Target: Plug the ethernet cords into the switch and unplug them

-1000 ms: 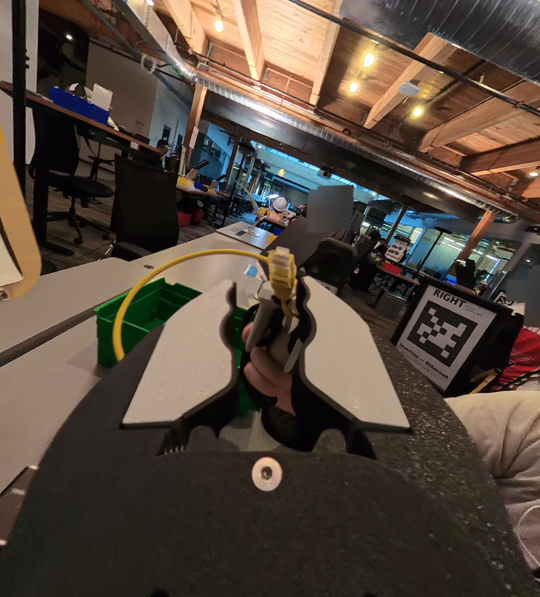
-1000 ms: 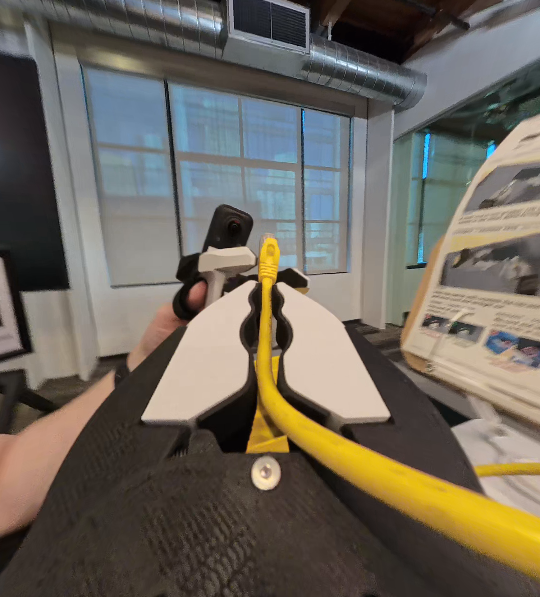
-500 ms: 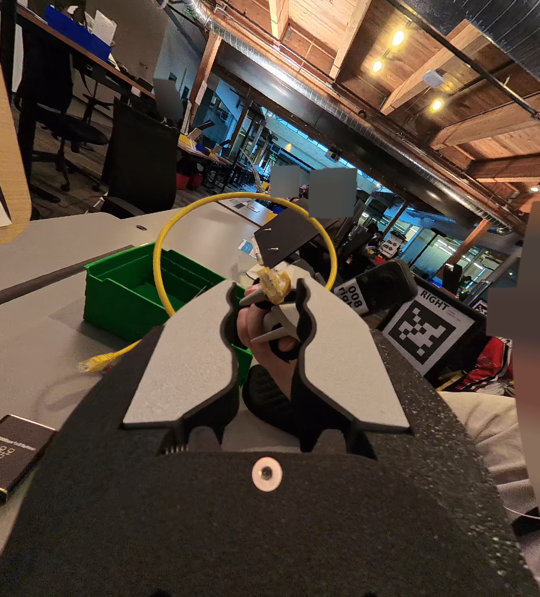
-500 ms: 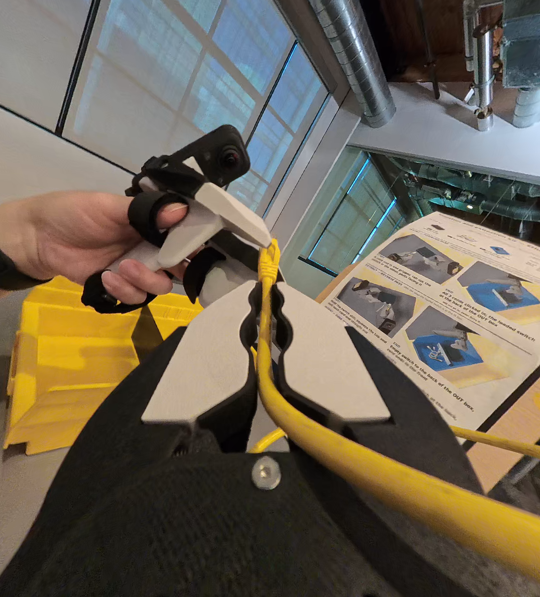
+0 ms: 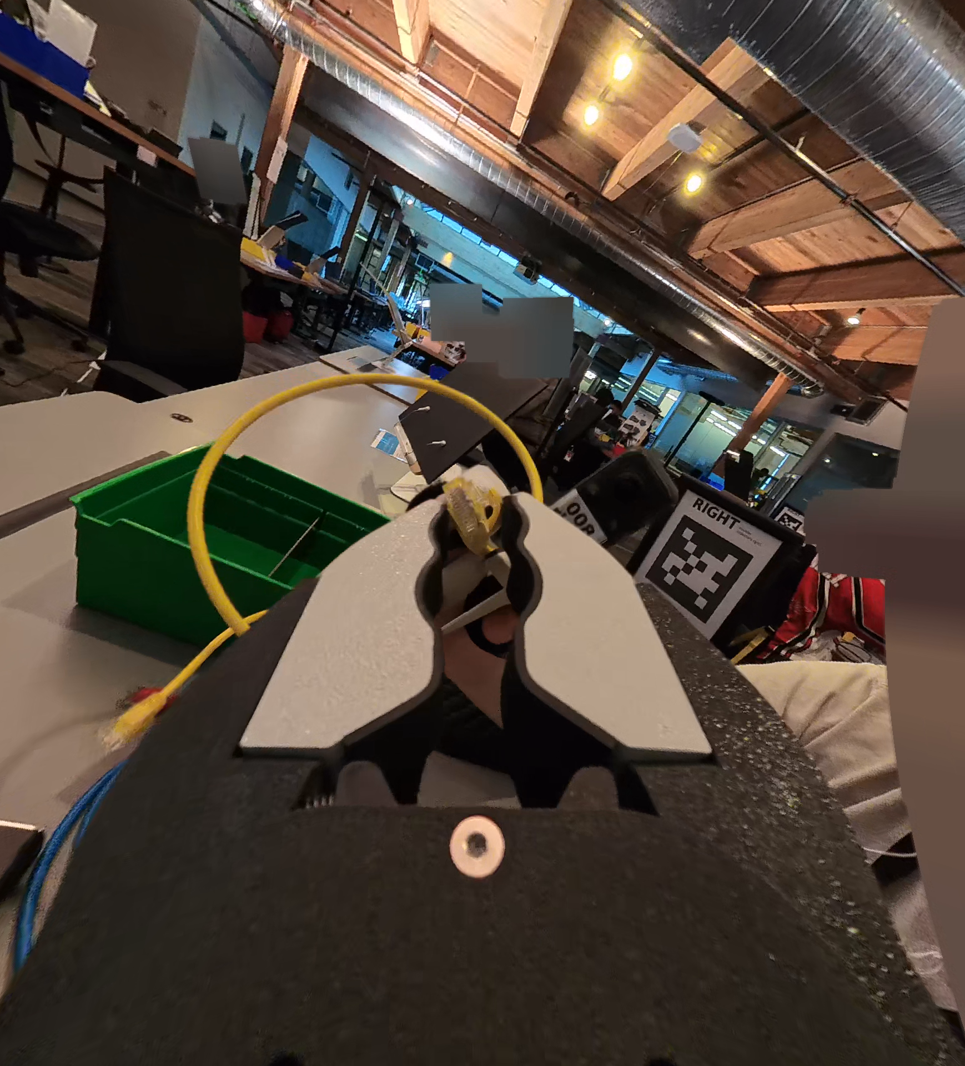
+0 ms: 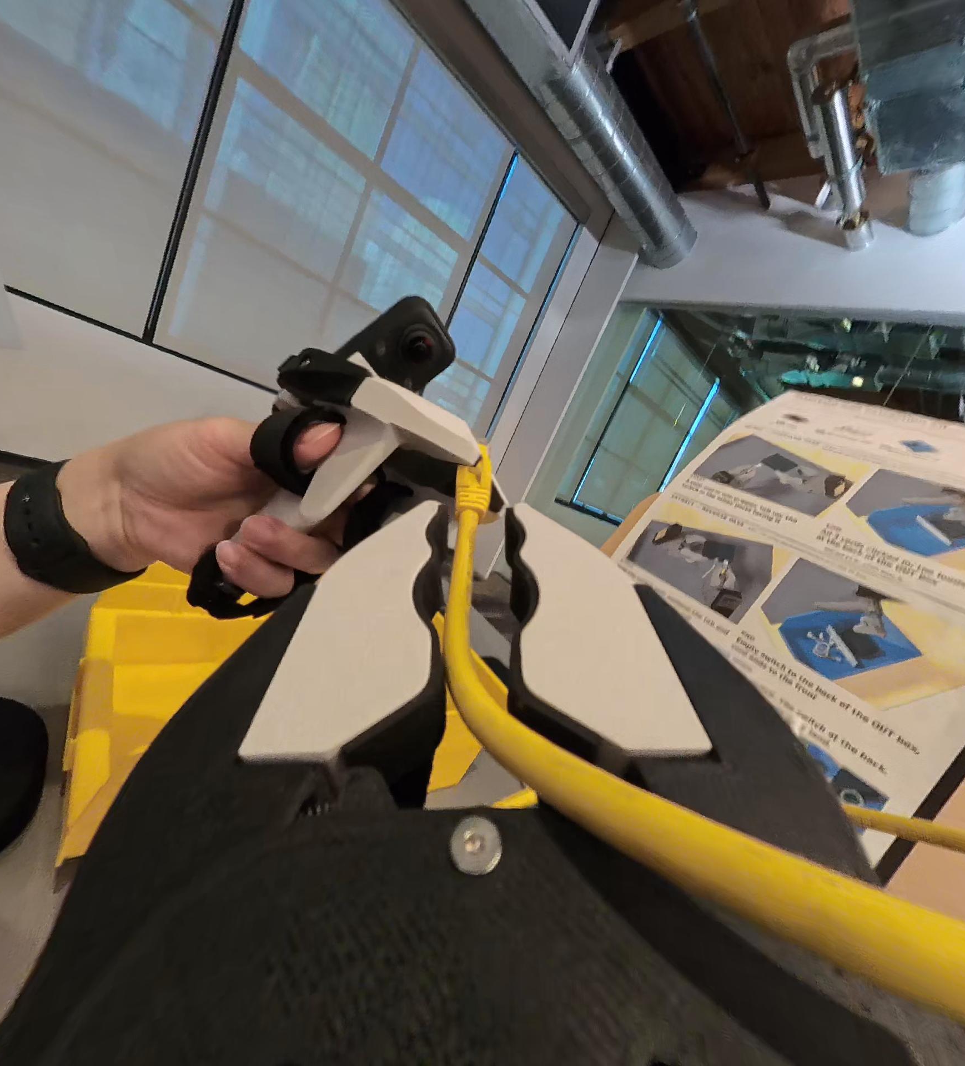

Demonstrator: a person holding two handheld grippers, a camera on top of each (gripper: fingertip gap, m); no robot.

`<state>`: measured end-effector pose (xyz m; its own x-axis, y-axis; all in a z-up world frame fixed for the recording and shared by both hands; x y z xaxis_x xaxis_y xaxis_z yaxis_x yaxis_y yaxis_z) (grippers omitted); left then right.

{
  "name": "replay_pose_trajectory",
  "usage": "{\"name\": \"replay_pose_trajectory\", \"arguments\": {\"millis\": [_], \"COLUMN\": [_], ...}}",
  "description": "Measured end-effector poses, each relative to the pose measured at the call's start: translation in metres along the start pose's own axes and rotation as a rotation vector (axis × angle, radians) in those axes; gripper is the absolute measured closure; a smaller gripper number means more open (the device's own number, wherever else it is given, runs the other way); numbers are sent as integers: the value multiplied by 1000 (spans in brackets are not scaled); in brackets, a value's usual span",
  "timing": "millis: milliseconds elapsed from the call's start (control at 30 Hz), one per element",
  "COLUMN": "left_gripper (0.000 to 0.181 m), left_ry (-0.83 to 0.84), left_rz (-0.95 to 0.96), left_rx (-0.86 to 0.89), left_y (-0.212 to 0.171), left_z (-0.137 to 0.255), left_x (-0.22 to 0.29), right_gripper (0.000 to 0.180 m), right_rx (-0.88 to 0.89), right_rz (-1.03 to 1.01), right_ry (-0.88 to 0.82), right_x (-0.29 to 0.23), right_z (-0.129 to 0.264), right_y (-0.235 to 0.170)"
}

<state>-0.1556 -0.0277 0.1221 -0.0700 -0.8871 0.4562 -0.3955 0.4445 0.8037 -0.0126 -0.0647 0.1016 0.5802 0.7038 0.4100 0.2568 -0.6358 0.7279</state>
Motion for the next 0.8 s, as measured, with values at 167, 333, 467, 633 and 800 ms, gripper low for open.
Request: {"name": "replay_pose_trajectory", "arguments": {"millis": [167, 333, 467, 633, 800], "left_gripper": [164, 164, 164, 164, 164], "left_ry": [-31, -82, -96, -117, -104], "left_rz": [-11, -7, -7, 38, 41], "left_rx": [20, 65, 112, 133, 143], "left_y": [-4, -2, -1, -7, -11], "left_z": [-7, -7, -10, -16, -19], "left_x": [1, 7, 10, 8, 5], "right_gripper": [165, 155, 154, 155, 158], "right_rx": [8, 2, 25, 81, 113], "right_rz": [192, 95, 47, 41, 34], "right_ry": [4, -47, -41, -81, -158], "right_x": [-6, -3, -8, -13, -5], "right_z": [5, 2, 1, 1, 6], "right_y": [3, 2, -7, -3, 3]}}
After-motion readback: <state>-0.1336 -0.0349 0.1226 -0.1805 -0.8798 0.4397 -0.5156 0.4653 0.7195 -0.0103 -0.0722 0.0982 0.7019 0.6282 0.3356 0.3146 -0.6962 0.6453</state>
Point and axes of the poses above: each gripper's, where its closed fingertips meet, z back along the fingers, y out of its top, x = y × z across the jaws, the point moved 8 cm from there along z, back along the fingers, and after that the axes turned 15 degrees about x, right-handed, at the moved point
